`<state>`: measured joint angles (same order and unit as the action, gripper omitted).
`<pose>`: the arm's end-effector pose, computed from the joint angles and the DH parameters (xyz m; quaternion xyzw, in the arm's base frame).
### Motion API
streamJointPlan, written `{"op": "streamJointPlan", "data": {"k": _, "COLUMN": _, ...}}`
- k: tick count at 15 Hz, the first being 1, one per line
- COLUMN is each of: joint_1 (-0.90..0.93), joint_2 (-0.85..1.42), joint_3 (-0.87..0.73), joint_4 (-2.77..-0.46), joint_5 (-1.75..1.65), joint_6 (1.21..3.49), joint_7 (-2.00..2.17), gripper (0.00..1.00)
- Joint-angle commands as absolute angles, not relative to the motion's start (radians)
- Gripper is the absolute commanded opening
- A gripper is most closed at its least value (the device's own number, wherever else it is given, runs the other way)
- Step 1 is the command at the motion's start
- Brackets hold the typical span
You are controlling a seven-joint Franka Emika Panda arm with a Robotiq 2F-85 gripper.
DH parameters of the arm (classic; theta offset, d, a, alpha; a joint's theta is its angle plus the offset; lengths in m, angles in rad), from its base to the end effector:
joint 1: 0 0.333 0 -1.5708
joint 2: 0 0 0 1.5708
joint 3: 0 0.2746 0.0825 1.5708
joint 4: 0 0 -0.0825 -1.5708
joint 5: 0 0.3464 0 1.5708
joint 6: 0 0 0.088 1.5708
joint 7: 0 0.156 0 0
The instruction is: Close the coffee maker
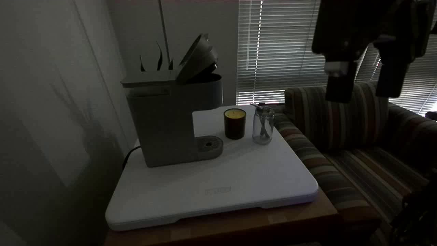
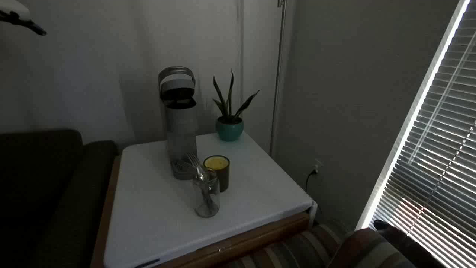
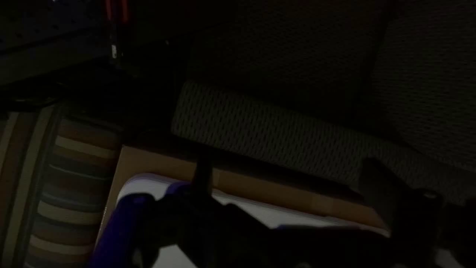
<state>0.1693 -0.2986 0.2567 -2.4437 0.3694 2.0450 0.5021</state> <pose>0.3601 0.1980 0.3359 -0.9817 0.1374 0.0989 0.0870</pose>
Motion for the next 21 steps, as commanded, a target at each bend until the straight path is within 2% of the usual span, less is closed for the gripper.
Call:
{"op": "streamJointPlan", "data": {"k": 1, "joint_1": 0.172, "joint_2": -0.299, "joint_3": 0.253, "joint_4": -2.442, "joint_5": 0.368, "joint_6": 2.042, "joint_7": 0.503, "gripper": 1.00}}
{"op": "streamJointPlan", "data": {"k": 16, "joint_1": 0.143, "joint_2": -0.172, "joint_3": 0.218, "joint_4": -2.379, "joint_5": 0.365, "joint_6": 2.455, "joint_7": 0.514, "gripper": 1.00}}
{"op": "streamJointPlan", "data": {"k": 21, "joint_1": 0.154, "joint_2": -0.169, "joint_3": 0.202, "joint_4": -2.380, "joint_5": 0.367, "joint_6": 2.481, "joint_7": 0.507, "gripper": 1.00}}
